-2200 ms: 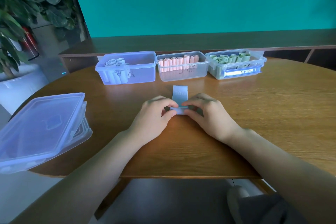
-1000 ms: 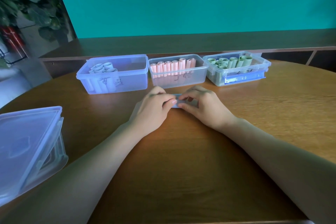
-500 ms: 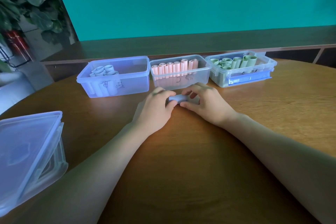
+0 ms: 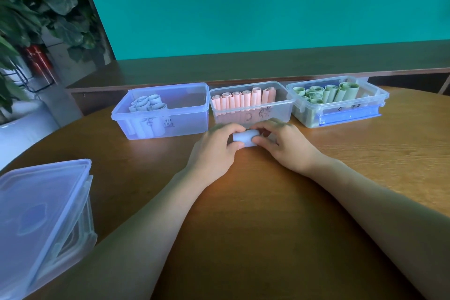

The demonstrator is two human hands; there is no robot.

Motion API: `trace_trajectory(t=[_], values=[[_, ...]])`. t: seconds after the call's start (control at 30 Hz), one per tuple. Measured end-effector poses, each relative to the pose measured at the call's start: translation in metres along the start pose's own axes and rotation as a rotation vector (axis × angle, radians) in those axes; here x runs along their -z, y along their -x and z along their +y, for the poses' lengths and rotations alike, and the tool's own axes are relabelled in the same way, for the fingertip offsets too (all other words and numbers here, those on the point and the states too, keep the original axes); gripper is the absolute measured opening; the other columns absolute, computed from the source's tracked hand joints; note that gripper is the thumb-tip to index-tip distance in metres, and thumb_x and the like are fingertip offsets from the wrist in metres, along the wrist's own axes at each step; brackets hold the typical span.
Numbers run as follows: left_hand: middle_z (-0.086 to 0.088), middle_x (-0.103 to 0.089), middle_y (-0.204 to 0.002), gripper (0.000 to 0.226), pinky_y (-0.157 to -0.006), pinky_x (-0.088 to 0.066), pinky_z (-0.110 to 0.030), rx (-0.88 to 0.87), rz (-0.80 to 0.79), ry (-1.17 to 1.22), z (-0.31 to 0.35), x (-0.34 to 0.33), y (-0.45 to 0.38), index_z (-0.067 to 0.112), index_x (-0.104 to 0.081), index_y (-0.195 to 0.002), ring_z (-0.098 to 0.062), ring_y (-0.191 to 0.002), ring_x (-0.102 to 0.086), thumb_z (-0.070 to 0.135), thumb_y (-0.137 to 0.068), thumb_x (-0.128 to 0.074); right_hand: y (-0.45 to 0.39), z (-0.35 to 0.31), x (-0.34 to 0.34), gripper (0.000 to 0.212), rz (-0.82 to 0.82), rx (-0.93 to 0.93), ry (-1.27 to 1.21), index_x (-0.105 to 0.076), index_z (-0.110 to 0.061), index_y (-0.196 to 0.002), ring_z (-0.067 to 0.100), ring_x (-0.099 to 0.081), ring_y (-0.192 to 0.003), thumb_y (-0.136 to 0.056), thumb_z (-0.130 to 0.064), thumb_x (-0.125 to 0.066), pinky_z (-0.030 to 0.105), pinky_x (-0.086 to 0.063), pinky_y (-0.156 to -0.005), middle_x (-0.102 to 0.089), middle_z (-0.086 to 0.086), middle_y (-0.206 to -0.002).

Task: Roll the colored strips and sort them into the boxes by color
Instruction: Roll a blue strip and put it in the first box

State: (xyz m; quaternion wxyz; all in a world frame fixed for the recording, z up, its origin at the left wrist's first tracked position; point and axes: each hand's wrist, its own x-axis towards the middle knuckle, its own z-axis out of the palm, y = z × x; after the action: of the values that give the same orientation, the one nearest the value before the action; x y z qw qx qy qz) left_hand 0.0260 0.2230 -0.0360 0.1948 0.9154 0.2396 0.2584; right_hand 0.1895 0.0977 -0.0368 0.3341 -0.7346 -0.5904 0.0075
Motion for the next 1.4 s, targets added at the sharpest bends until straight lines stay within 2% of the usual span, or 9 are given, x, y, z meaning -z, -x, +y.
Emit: trace_trajectory(t=[0.13,0.37,0.47,0.6,0.73,0.9,1.17,1.3,1.4], values=[[0.009,-0.064,-0.127,0.034,-0.096,-0.054,-0.035,0.026,0.080,0.152,0.002,0.006,0.007,0.031,-0.059,-0.132,-0.011,-0.109,-0.061,0.027,-0.098,-0.062,0.003,-0.014,0.002,0.037,0.083,-0.038,-0.184,-0.065,-0.021,-0.130,0.007,-0.066,-0.080,-0.095,-0.036,-0.068,0.015,-0.052,-0.074,-0.066,-0.006,-0.105],[0.017,-0.062,-0.117,0.031,-0.084,-0.040,0.000,0.099,0.296,0.302,0.005,0.044,0.015,0.024,-0.060,-0.132,0.005,-0.099,-0.054,0.021,-0.101,-0.057,-0.021,-0.071,0.017,0.029,0.097,0.057,-0.478,-0.071,-0.035,-0.112,0.014,-0.064,-0.097,-0.084,-0.041,-0.074,0.029,-0.054,-0.088,-0.069,-0.004,-0.103],[0.013,-0.065,-0.108,0.028,-0.077,-0.042,-0.005,0.102,0.343,0.308,-0.001,0.073,0.012,0.022,-0.061,-0.129,0.000,-0.095,-0.057,0.018,-0.102,-0.055,-0.049,-0.096,0.019,0.029,0.111,0.089,-0.549,-0.075,-0.022,-0.112,0.022,-0.067,-0.092,-0.084,-0.033,-0.077,0.039,-0.056,-0.088,-0.072,0.005,-0.102],[0.014,-0.063,-0.102,0.027,-0.071,-0.042,-0.005,0.116,0.349,0.252,-0.014,0.116,0.005,0.024,-0.063,-0.129,0.002,-0.093,-0.057,0.022,-0.104,-0.052,-0.087,-0.120,0.023,0.015,0.070,0.098,-0.629,-0.077,-0.012,-0.102,0.010,-0.065,-0.072,-0.087,-0.013,-0.077,0.031,-0.055,-0.074,-0.075,0.003,-0.084],[0.012,-0.070,-0.105,0.024,-0.076,-0.044,-0.009,0.174,0.325,0.218,-0.038,0.148,-0.007,0.027,-0.067,-0.123,-0.007,-0.095,-0.063,0.026,-0.101,-0.057,-0.124,-0.139,0.015,0.015,0.048,0.128,-0.537,-0.078,-0.012,-0.100,0.014,-0.067,-0.074,-0.088,-0.020,-0.078,0.041,-0.055,-0.084,-0.075,0.007,-0.078],[0.007,-0.071,-0.112,0.029,-0.083,-0.044,-0.018,0.248,0.333,0.102,-0.078,0.173,-0.027,0.024,-0.067,-0.126,-0.010,-0.094,-0.061,0.029,-0.097,-0.064,-0.168,-0.137,-0.010,0.016,0.059,0.089,-0.383,-0.078,-0.013,-0.097,0.023,-0.073,-0.083,-0.087,-0.026,-0.080,0.035,-0.055,-0.086,-0.077,0.006,-0.083],[-0.002,-0.062,-0.125,0.025,-0.090,-0.042,-0.025,0.344,0.246,-0.045,-0.144,0.168,-0.049,0.027,-0.068,-0.122,-0.019,-0.111,-0.058,0.023,-0.097,-0.063,-0.228,-0.116,-0.051,0.024,-0.037,-0.022,-0.012,-0.076,-0.009,-0.104,0.019,-0.054,-0.075,-0.089,-0.028,-0.077,0.020,-0.040,-0.064,-0.063,0.000,-0.081],[-0.003,-0.064,-0.121,0.022,-0.096,-0.050,-0.039,0.345,0.215,-0.121,-0.162,0.158,-0.057,0.027,-0.071,-0.117,-0.023,-0.109,-0.058,0.027,-0.097,-0.064,-0.245,-0.114,-0.068,0.026,-0.113,-0.047,0.072,-0.075,-0.003,-0.103,0.029,-0.062,-0.090,-0.089,-0.024,-0.077,0.031,-0.049,-0.080,-0.073,0.014,-0.096],[-0.003,-0.066,-0.119,0.021,-0.092,-0.052,-0.039,0.331,0.231,-0.128,-0.169,0.153,-0.060,0.026,-0.073,-0.114,-0.023,-0.104,-0.061,0.027,-0.096,-0.063,-0.253,-0.116,-0.078,0.027,-0.175,-0.086,0.106,-0.077,-0.004,-0.103,0.032,-0.065,-0.096,-0.087,-0.025,-0.080,0.039,-0.055,-0.089,-0.073,0.017,-0.100]])
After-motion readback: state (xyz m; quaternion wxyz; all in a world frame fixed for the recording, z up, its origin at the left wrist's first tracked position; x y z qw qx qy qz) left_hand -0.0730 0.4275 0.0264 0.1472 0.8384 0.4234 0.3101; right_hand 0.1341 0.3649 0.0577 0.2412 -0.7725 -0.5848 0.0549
